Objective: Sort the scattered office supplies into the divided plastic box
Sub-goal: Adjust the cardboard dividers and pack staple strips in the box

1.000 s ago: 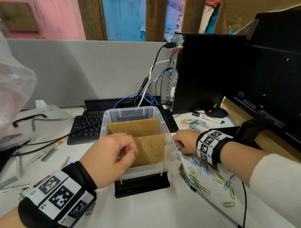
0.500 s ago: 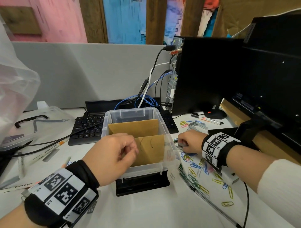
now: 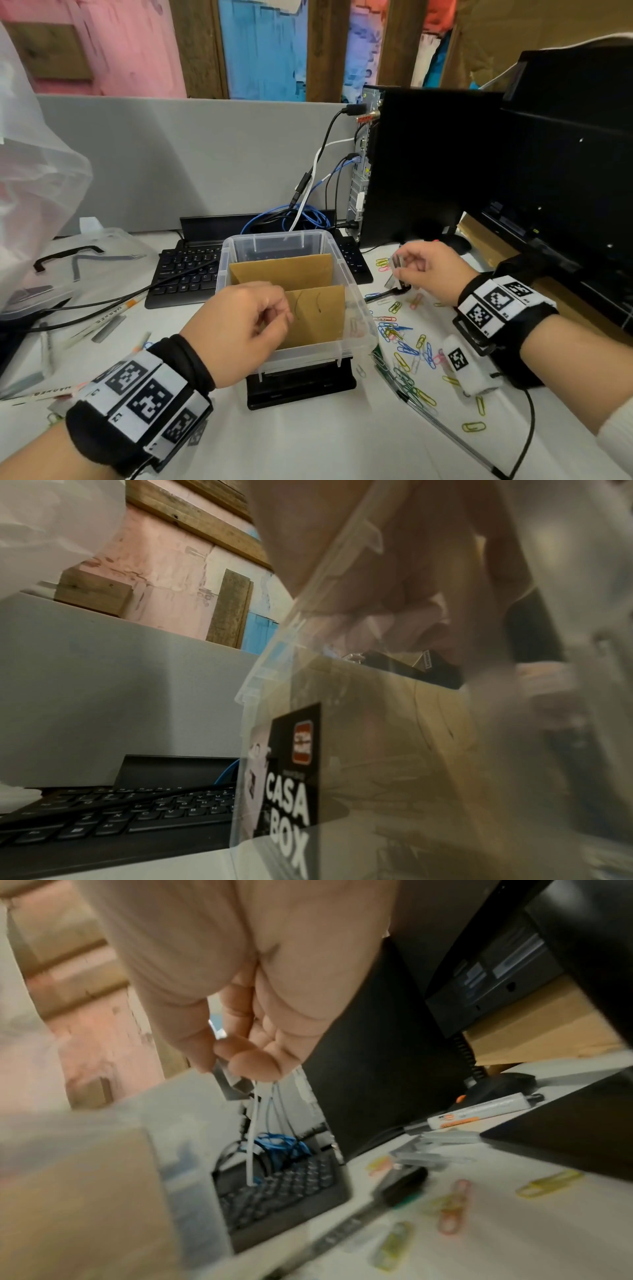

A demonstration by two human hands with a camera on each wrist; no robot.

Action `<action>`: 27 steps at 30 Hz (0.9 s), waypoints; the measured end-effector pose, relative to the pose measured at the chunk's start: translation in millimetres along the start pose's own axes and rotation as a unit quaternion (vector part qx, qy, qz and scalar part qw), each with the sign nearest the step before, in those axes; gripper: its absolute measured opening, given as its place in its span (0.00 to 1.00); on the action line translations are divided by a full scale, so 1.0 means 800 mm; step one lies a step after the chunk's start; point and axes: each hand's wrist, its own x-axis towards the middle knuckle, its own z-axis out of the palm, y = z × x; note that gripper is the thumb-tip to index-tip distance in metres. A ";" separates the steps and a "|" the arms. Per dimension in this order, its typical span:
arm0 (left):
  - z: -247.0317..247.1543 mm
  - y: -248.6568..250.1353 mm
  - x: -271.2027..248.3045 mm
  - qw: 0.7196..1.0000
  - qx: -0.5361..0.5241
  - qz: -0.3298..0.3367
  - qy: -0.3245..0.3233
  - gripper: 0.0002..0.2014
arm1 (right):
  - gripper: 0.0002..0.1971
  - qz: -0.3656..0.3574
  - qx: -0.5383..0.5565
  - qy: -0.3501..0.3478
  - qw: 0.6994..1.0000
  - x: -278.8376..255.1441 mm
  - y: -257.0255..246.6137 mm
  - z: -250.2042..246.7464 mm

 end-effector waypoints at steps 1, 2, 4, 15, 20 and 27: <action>0.000 -0.001 0.000 1.000 -0.001 0.000 0.002 0.13 | 0.03 -0.010 0.027 0.010 1.000 -0.001 -0.007 -0.003; 0.001 -0.001 0.000 1.000 -0.002 0.000 0.004 0.13 | 0.03 -0.018 0.062 0.017 0.998 -0.004 -0.018 -0.005; 0.001 -0.004 0.001 1.000 -0.008 -0.004 0.003 0.12 | 0.03 -0.027 0.144 0.023 0.989 -0.009 -0.042 -0.008; -0.009 0.018 0.011 0.962 -0.260 -0.078 0.028 0.21 | 0.06 -0.037 0.396 -0.111 0.911 -0.038 -0.157 0.056; -0.007 0.020 0.013 0.944 -0.299 -0.136 0.042 0.15 | 0.06 -0.021 0.393 -0.103 0.914 -0.037 -0.160 0.083; -0.004 0.020 0.010 0.936 -0.311 -0.148 0.070 0.13 | 0.10 -0.020 0.439 -0.076 0.895 -0.037 -0.156 0.087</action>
